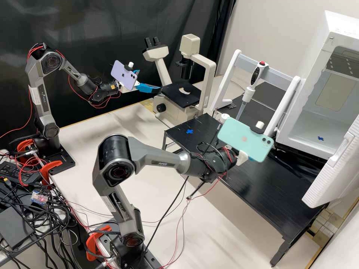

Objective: Move the petri dish to the microscope

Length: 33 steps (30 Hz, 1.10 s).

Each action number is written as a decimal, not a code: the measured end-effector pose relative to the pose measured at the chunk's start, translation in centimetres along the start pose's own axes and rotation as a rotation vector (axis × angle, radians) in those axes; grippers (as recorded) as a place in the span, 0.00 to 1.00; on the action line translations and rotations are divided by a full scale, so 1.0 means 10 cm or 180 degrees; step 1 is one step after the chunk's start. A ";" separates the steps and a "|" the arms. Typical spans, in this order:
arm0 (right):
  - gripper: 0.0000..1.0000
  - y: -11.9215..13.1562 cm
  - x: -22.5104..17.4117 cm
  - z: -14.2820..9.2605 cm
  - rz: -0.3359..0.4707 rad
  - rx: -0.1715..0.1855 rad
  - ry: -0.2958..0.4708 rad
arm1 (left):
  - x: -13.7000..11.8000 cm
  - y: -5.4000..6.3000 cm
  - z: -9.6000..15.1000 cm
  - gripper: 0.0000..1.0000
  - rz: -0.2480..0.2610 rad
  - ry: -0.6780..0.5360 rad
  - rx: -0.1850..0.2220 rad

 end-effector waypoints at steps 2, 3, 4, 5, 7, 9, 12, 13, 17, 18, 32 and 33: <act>0.00 -0.12 -0.05 -0.10 -0.0083 -0.0134 0.0125 | 0.00 0.00 0.00 1.00 0.0000 0.0000 0.0000; 0.00 -0.14 -0.06 -0.14 -0.0101 -0.0176 0.0163 | 0.00 0.00 0.00 1.00 0.0000 0.0000 0.0000; 0.00 -0.20 -0.07 -0.20 -0.0152 -0.0238 0.0243 | 0.00 0.00 0.00 1.00 0.0000 0.0000 0.0000; 0.00 -0.24 -0.07 -0.25 -0.0190 -0.0289 0.0299 | 0.00 0.00 0.00 1.00 0.0000 0.0000 0.0000; 0.00 -0.33 -0.07 -0.37 -0.0278 -0.0384 0.0430 | 0.00 0.00 0.00 1.00 0.0000 0.0000 0.0000; 0.00 -0.45 -0.04 -0.51 -0.0405 -0.0474 0.0597 | 0.00 0.00 0.00 1.00 0.0000 0.0000 0.0000; 0.00 -0.61 0.01 -0.71 -0.0575 -0.0584 0.0771 | 0.00 0.00 0.00 1.00 0.0000 0.0000 0.0000; 0.00 -0.66 0.02 -0.80 -0.0616 -0.0665 0.0824 | 0.00 0.00 0.00 1.00 0.0000 0.0000 0.0000; 0.00 -0.79 0.11 -1.05 -0.0717 -0.0859 0.0933 | 0.00 0.00 0.00 1.00 0.0000 0.0000 0.0000; 0.00 -0.83 0.13 -1.13 -0.0746 -0.0891 0.0974 | 0.00 0.00 0.00 1.00 0.0000 0.0000 0.0000; 0.00 -1.39 0.78 -2.05 -0.0929 -0.1194 0.1053 | 0.00 0.00 0.00 1.00 0.0000 0.0000 0.0000; 0.00 -1.43 0.81 -2.06 -0.0941 -0.1198 0.1041 | 0.00 0.00 0.00 1.00 0.0000 0.0000 0.0000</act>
